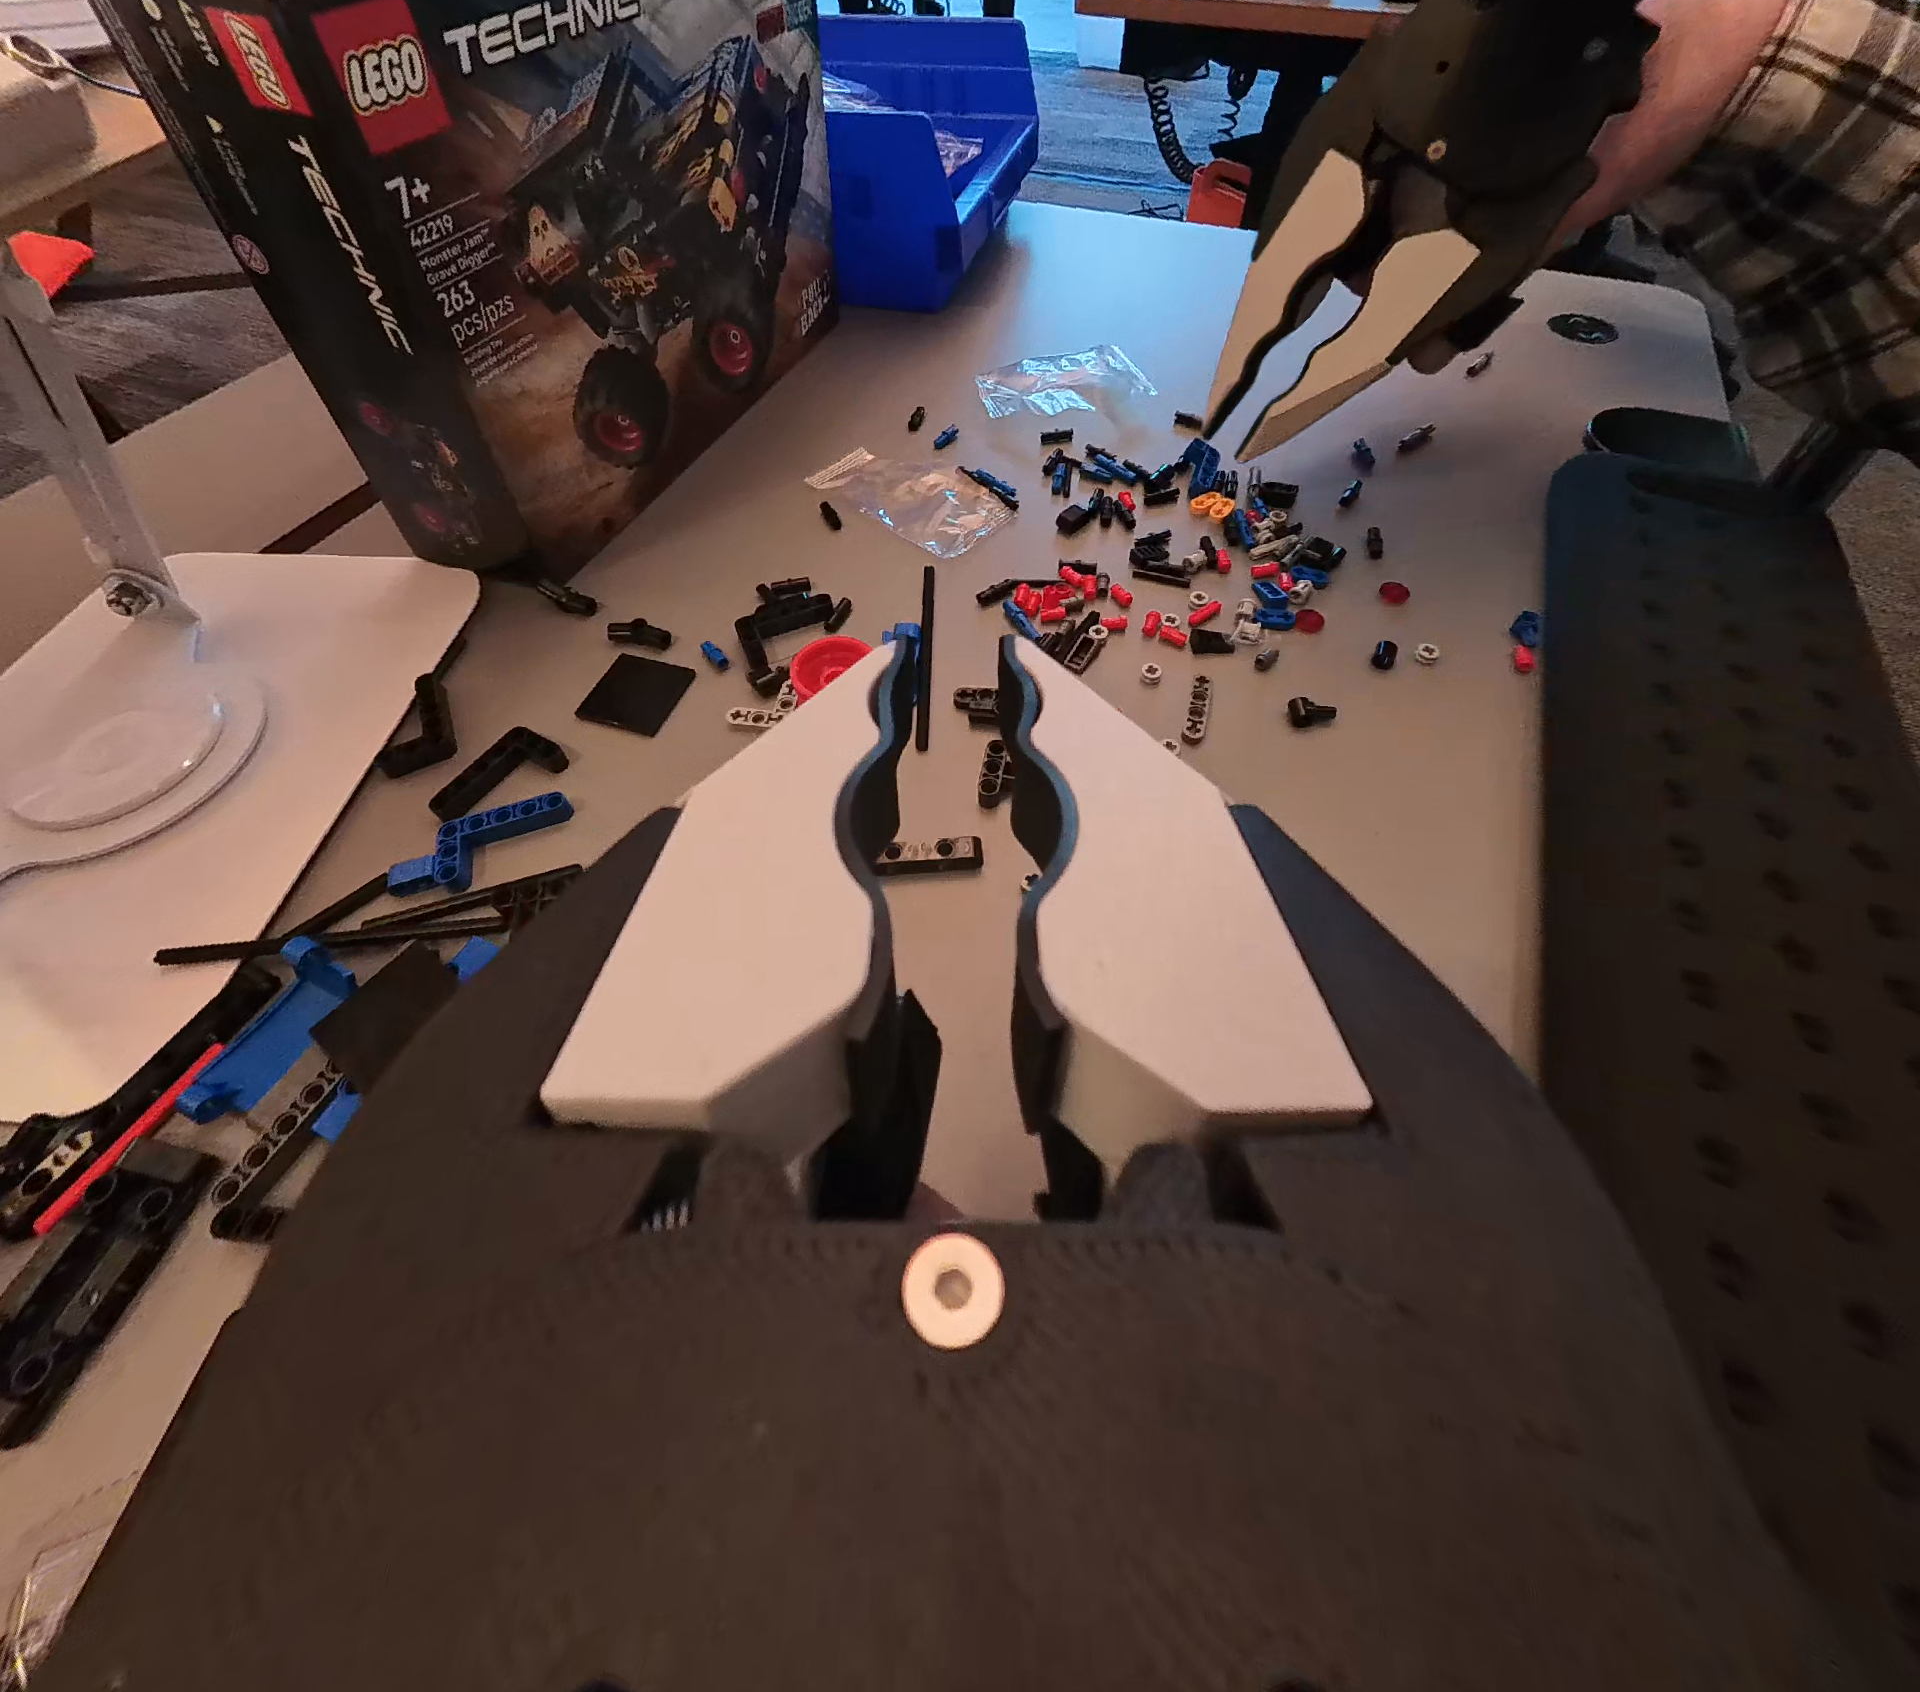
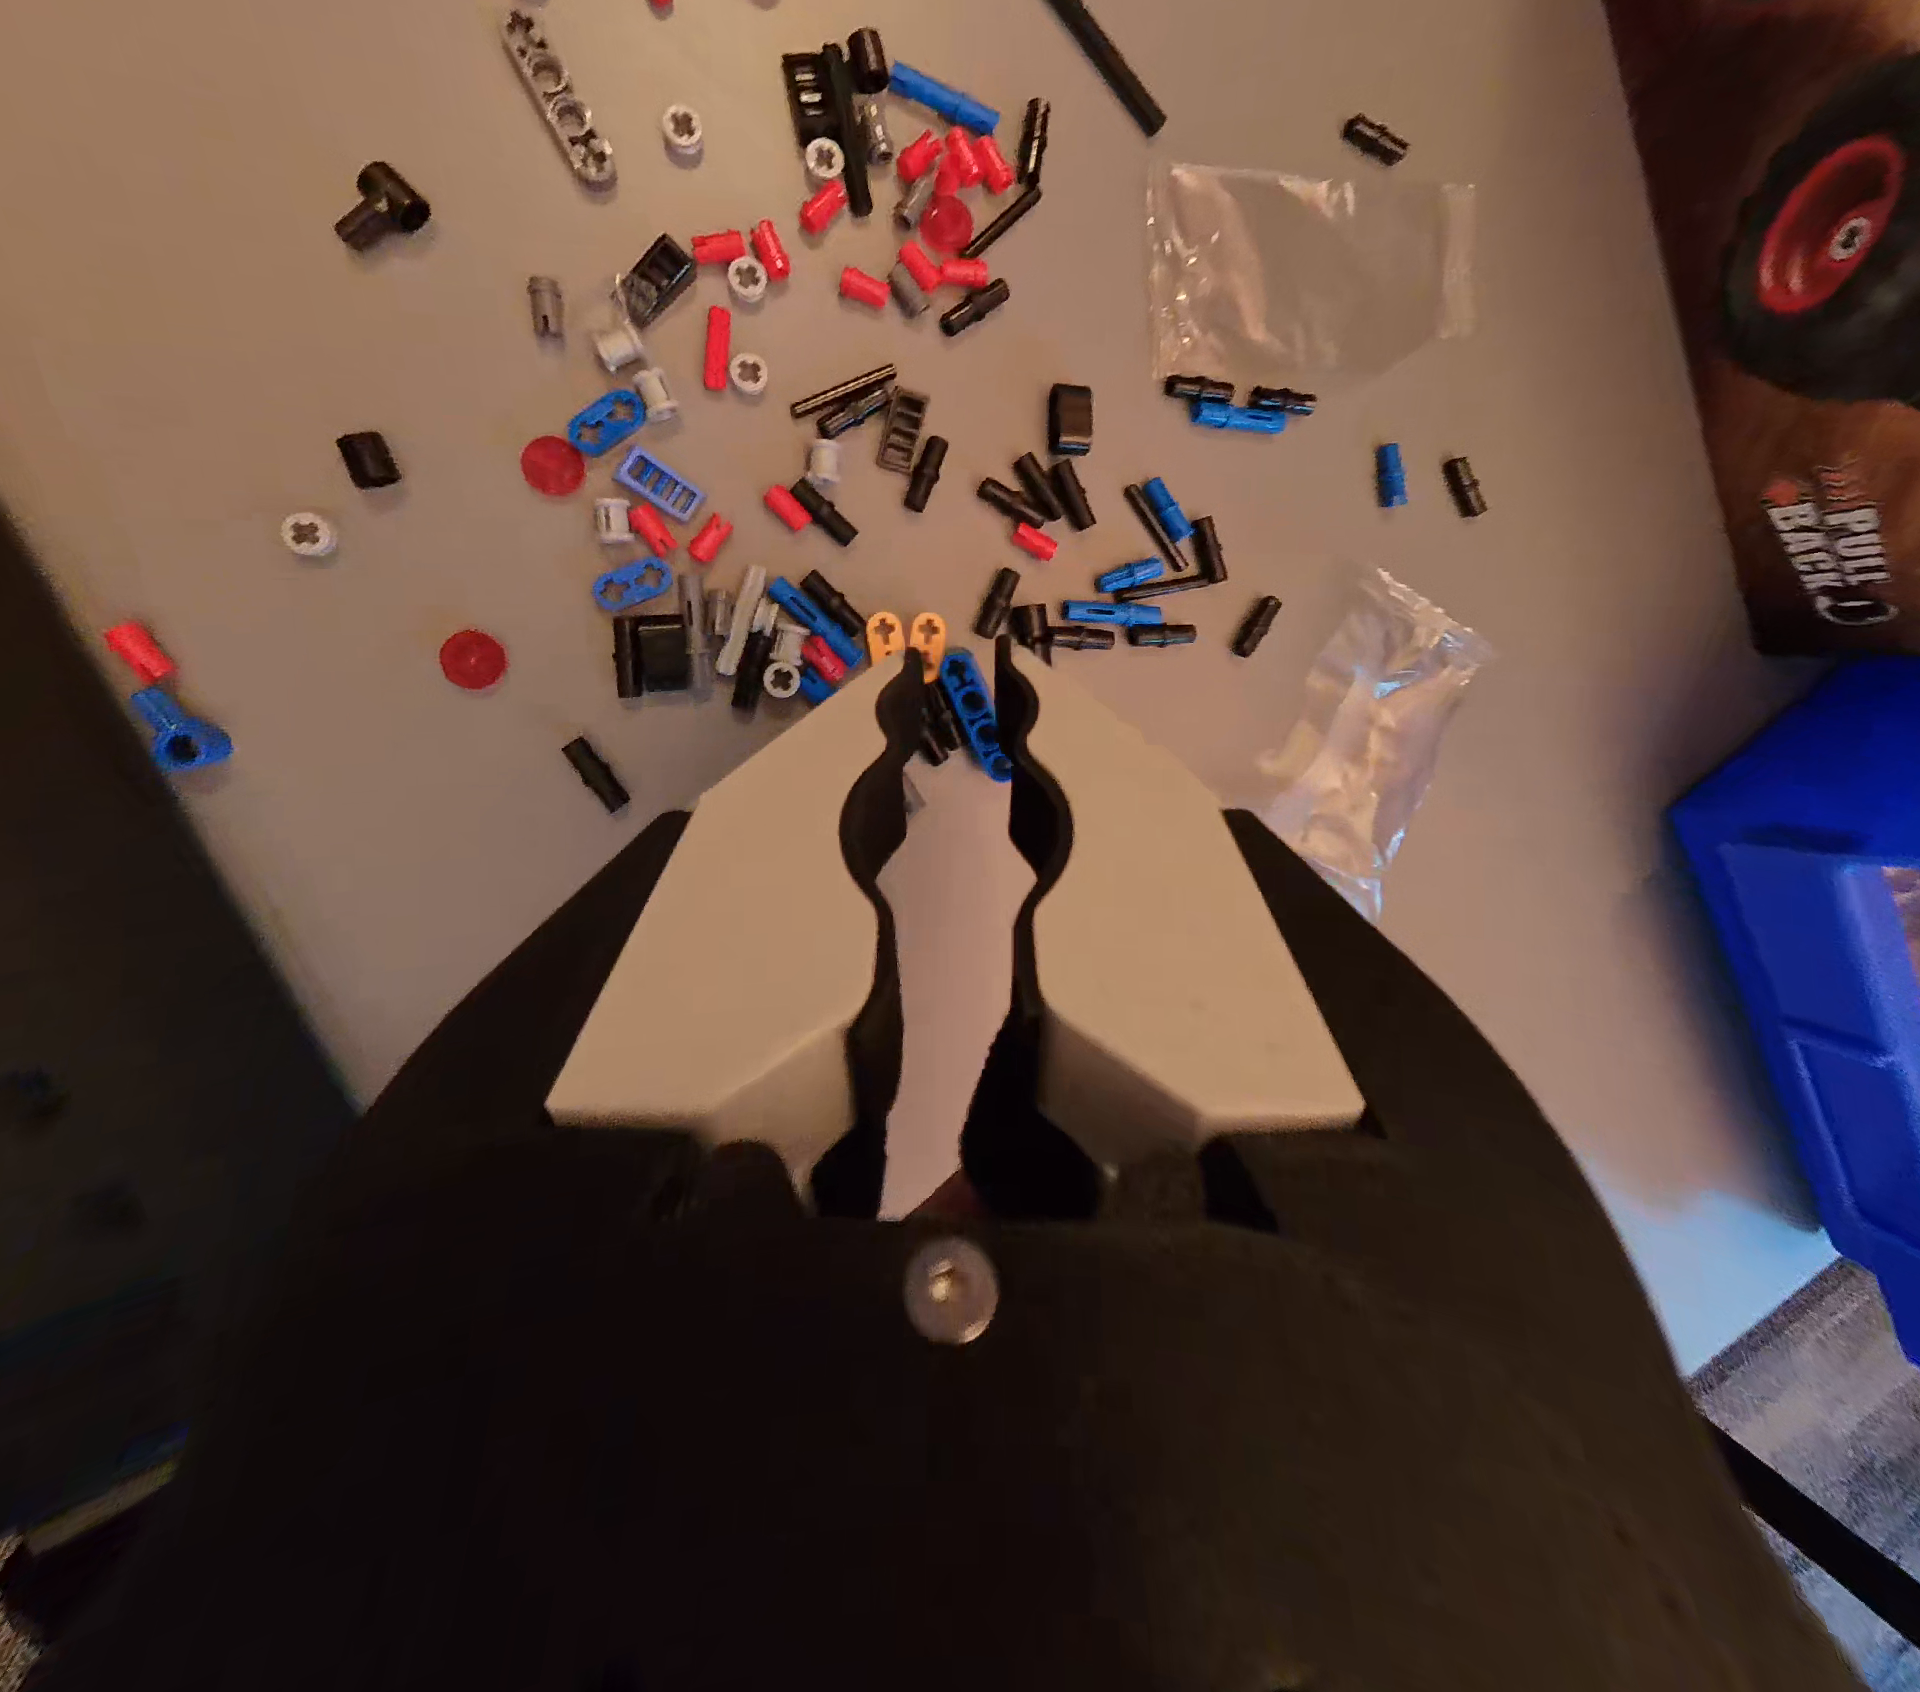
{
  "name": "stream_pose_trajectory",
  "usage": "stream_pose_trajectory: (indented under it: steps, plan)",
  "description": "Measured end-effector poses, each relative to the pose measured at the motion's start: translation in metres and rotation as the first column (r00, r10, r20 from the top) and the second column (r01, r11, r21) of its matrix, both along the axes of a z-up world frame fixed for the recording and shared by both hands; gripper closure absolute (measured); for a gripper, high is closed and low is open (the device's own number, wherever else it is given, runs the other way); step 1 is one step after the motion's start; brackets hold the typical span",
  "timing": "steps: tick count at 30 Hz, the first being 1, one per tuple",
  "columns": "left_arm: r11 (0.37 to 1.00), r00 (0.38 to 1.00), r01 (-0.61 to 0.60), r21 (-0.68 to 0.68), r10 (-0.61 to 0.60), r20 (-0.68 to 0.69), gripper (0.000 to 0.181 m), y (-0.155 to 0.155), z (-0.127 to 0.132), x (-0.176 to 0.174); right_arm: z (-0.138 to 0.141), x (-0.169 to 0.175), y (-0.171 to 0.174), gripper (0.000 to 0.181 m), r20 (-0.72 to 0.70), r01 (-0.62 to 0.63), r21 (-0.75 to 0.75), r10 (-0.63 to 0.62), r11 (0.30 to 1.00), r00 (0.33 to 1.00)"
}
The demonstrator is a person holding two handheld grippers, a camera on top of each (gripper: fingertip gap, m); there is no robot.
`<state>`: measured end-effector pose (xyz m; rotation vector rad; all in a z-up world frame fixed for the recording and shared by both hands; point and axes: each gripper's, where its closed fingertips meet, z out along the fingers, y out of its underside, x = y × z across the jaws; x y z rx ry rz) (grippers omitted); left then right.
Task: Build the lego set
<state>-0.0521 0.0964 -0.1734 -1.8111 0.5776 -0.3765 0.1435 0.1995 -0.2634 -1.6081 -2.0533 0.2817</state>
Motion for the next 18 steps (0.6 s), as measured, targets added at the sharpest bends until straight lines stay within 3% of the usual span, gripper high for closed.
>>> stream_pose_trajectory:
  steps: [5,12,18]
  plan:
    - [1.0,1.0,0.0,-0.007,0.0,0.0,0.169,0.001,-0.002,0.0,-0.007,0.003,0.002,0.172,0.02,-0.009,0.005,0.009,1.0,1.0]
    - [1.0,1.0,0.002,-0.014,-0.002,-0.003,0.169,0.002,-0.004,0.001,0.003,0.015,0.03,0.172,-0.022,0.085,0.069,-0.084,0.994,0.996]
    - [1.0,1.0,0.01,-0.023,-0.01,-0.013,0.169,0.003,-0.008,0.005,0.003,-0.007,0.036,0.17,-0.074,0.084,0.03,-0.081,0.996,0.994]
